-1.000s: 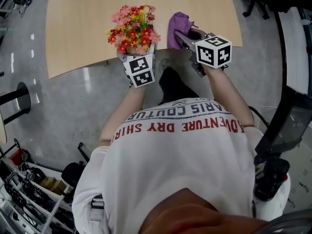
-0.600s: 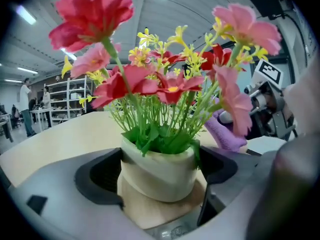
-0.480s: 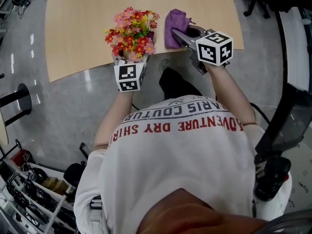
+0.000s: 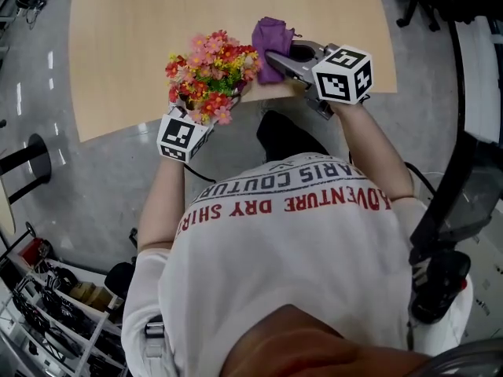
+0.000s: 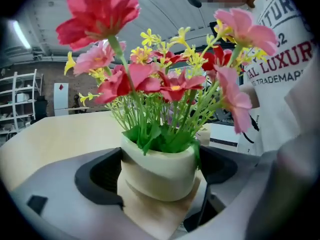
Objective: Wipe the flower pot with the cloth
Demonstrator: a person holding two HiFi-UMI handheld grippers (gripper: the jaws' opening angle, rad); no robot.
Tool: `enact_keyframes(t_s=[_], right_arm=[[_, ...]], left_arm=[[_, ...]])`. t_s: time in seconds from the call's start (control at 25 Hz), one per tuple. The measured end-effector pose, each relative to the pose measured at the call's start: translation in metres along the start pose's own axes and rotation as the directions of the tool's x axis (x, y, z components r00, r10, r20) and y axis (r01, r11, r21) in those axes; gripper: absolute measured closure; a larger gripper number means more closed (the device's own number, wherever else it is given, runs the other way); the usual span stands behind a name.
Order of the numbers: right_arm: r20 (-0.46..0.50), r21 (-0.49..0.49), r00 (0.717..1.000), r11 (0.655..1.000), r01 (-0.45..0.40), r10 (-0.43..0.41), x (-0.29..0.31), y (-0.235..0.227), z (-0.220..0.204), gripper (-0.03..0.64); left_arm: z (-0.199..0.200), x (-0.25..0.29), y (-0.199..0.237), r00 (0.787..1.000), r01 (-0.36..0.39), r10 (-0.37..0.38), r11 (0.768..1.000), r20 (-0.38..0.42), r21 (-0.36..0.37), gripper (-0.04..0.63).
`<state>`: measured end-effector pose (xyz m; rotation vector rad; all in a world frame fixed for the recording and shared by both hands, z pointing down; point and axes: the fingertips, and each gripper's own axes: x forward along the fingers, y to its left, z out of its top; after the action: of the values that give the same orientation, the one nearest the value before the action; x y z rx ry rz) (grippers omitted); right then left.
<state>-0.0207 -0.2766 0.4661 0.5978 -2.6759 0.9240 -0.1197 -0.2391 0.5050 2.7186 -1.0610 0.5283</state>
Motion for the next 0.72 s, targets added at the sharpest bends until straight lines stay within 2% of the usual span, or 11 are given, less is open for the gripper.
enact_keyframes(t_s=[0.2, 0.4, 0.6, 0.72], right_arm=[[-0.038, -0.033, 0.995, 0.995, -0.098, 0.096, 0.014, -0.009, 0.004, 0.575], [-0.124, -0.073, 0.982, 0.986, -0.15, 0.14, 0.043, 0.003, -0.004, 0.575], [-0.171, -0.078, 0.975, 0.985, -0.156, 0.141, 0.056, -0.007, -0.012, 0.577], [-0.255, -0.129, 0.965, 0.987, -0.091, 0.056, 0.067, -0.018, -0.023, 0.577]], left_arm=[[0.001, 0.019, -0.001, 0.999, 0.038, -0.038, 0.999, -0.014, 0.012, 0.106], [-0.005, 0.012, 0.005, 0.999, 0.04, -0.04, 0.999, -0.016, 0.011, 0.106], [-0.006, 0.014, 0.007, 0.999, 0.046, -0.046, 0.999, -0.025, 0.012, 0.106], [-0.007, 0.012, 0.009, 0.998, 0.049, -0.049, 0.999, -0.033, 0.01, 0.106]])
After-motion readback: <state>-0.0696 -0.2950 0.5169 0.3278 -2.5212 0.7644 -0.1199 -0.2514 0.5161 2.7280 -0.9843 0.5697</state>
